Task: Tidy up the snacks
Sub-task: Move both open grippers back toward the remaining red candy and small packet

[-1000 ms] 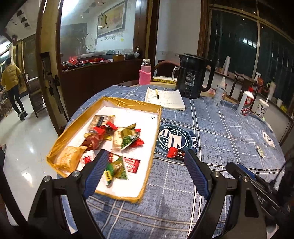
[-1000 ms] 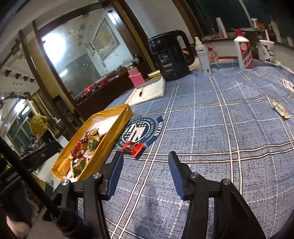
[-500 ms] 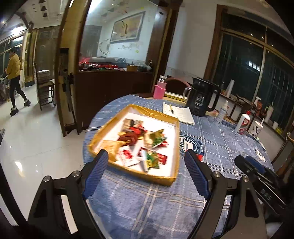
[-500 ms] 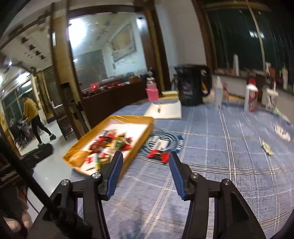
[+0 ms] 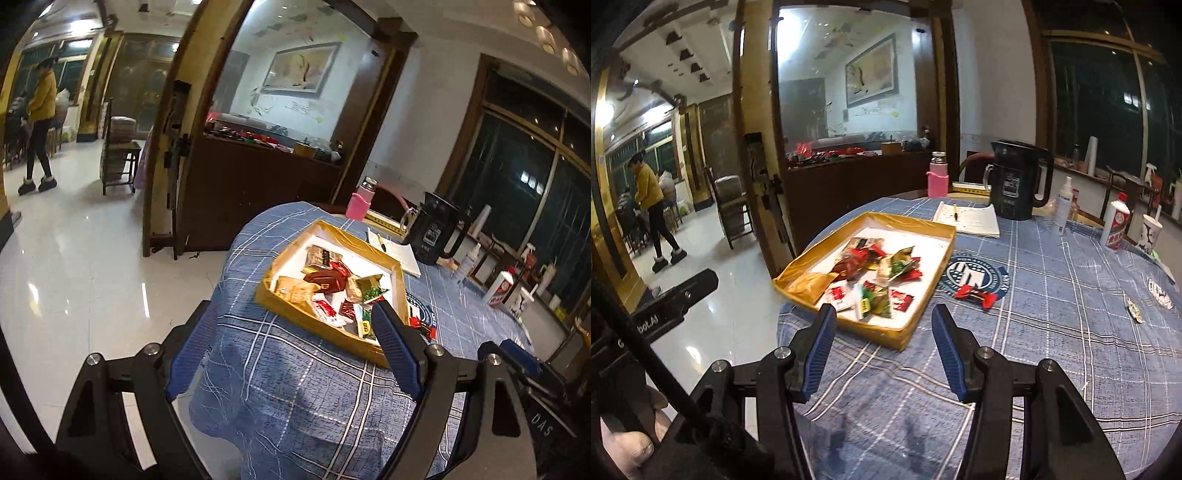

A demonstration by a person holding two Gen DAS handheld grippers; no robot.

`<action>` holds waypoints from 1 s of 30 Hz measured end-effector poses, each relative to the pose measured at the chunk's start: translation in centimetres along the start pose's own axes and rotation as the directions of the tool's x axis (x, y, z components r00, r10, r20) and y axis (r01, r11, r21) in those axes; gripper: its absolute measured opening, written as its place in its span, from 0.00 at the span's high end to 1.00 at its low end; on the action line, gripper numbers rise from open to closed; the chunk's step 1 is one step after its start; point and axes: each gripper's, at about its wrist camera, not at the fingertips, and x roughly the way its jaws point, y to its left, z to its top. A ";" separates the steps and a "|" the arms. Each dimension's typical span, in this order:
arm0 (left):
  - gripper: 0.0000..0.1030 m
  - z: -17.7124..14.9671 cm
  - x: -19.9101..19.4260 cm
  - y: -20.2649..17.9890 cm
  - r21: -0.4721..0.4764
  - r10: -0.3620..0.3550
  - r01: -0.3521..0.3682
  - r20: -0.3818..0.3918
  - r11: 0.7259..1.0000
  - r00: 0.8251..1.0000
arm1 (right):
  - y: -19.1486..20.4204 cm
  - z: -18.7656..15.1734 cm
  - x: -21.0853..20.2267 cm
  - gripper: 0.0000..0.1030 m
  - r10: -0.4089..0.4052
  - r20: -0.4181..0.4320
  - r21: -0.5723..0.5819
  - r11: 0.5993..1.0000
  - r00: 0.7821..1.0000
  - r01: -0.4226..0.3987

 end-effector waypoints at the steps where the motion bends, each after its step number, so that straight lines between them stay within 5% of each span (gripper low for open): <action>1: 0.17 0.0 -0.2 0.2 0.000 0.002 -0.002 0.003 1.000 1.000 | 0.4 0.0 0.1 0.48 0.001 0.000 -0.006 1.000 1.000 -0.001; 10: 0.17 -0.6 -1.4 -1.0 0.081 0.065 -0.068 0.049 0.994 0.997 | 1.7 -0.3 0.2 0.48 0.011 -0.011 -0.015 1.000 1.000 -0.011; 18: 0.16 -2.0 -0.8 -5.6 0.247 0.156 -0.175 0.092 0.953 0.983 | -1.0 -1.3 0.1 0.48 -0.007 -0.018 0.039 0.999 1.000 0.008; 30: 0.16 -3.6 3.2 -10.5 0.358 0.149 -0.120 -0.054 0.926 0.987 | -6.9 -2.9 1.9 0.47 0.011 -0.073 0.178 0.984 0.997 0.003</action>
